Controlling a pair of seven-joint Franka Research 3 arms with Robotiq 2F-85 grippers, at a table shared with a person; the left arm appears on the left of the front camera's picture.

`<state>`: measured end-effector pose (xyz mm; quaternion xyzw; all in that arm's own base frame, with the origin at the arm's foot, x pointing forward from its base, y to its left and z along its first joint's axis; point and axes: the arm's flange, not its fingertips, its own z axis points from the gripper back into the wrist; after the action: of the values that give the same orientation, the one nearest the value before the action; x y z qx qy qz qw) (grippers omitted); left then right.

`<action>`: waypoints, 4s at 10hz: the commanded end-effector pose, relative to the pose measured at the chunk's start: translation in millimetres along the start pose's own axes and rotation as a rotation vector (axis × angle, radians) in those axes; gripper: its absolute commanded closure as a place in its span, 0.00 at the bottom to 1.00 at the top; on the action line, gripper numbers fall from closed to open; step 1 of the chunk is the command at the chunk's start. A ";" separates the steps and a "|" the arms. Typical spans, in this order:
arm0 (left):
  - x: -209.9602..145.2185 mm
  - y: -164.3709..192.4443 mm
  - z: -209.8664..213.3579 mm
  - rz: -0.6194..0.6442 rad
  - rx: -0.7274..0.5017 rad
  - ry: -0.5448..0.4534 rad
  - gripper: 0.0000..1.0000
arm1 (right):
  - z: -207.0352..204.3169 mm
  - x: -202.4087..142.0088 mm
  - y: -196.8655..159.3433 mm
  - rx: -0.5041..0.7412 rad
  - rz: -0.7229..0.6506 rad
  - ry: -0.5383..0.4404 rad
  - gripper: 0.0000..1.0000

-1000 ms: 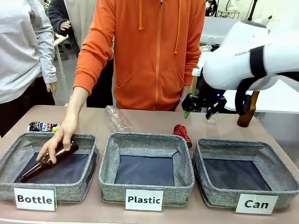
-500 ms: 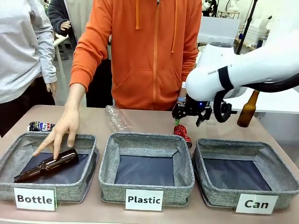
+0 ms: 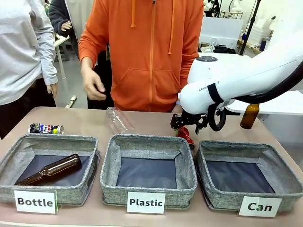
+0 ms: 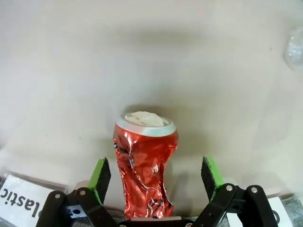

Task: Sort the can waste into the basket.
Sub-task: Pick up the can waste from the table and place it in the right Fabric basket.

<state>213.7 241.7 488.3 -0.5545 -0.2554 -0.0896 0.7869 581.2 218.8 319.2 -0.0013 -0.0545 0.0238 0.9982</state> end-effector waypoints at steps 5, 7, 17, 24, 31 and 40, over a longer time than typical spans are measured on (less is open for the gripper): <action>3.4 39.5 -123.4 0.048 0.016 0.320 0.00 | -5.8 7.7 2.2 -0.045 -0.031 0.010 0.00; 8.2 34.4 -116.8 0.042 -0.017 0.281 0.00 | -6.0 7.5 2.2 -0.046 -0.025 0.010 0.60; 8.2 34.4 -116.8 0.042 -0.017 0.281 0.00 | 32.0 5.2 -2.9 0.122 0.014 -0.039 1.00; 8.2 34.4 -116.8 0.042 -0.017 0.281 0.00 | 209.8 -138.4 -68.2 0.206 0.667 0.218 1.00; 8.2 34.4 -116.8 0.042 -0.017 0.281 0.00 | 186.0 -197.6 -149.1 0.150 1.448 0.200 1.00; 8.2 34.4 -116.8 0.042 -0.017 0.281 0.00 | 177.1 -192.1 -150.4 0.162 1.350 0.143 0.00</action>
<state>272.1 148.6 431.4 -0.5436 -0.1318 -0.1540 0.8145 377.9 58.5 478.9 0.0271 0.0402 0.6582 0.7513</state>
